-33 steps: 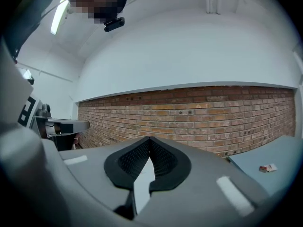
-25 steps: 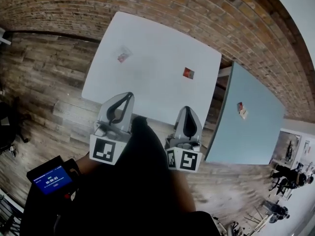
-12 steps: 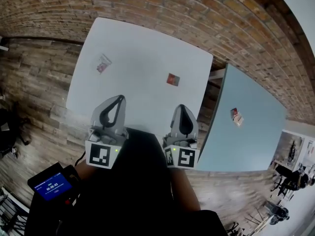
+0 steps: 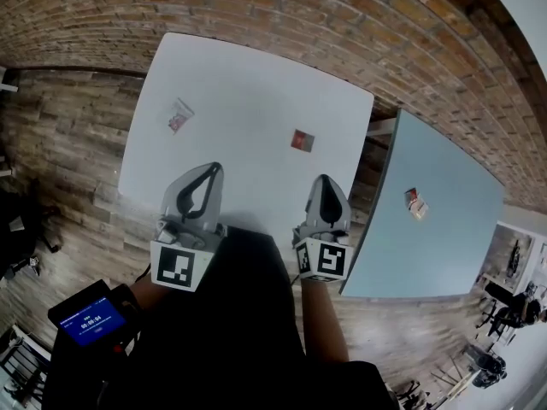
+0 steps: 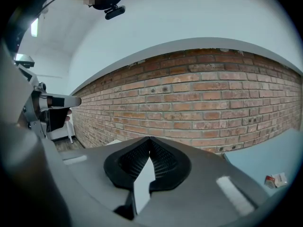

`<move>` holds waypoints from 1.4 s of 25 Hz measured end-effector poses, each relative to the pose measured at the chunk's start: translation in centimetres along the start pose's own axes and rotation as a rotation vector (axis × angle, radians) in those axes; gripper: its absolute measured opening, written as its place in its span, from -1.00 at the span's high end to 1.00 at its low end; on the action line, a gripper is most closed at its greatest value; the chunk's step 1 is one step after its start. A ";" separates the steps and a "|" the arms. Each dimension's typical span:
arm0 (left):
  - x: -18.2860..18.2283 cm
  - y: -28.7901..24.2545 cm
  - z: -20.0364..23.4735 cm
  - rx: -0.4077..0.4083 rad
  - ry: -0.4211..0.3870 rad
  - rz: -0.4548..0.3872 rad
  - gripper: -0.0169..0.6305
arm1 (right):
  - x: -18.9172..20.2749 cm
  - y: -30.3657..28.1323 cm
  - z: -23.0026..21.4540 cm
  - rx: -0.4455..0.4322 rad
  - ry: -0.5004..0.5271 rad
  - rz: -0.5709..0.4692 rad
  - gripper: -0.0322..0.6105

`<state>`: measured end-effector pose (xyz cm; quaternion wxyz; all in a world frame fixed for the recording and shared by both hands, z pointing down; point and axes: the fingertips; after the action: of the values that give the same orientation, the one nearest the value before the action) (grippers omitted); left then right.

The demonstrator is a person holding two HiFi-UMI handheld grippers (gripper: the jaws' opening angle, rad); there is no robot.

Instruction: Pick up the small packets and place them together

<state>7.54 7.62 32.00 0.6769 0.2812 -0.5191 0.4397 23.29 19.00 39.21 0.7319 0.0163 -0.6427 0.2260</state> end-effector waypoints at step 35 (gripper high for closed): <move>1.4 -3.5 2.7 -0.042 0.037 0.080 0.95 | 21.4 -10.3 -3.4 0.013 -0.061 0.481 0.65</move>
<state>9.54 4.20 34.45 0.6740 0.2375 -0.5265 0.4606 31.60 17.47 61.62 0.6373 -0.1256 -0.6482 0.3972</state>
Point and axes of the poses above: the fingertips, and each gripper's own axes: y backward along the fingers, z to its left, x out of its underside, and after that the axes turned 14 degrees about y, right-handed
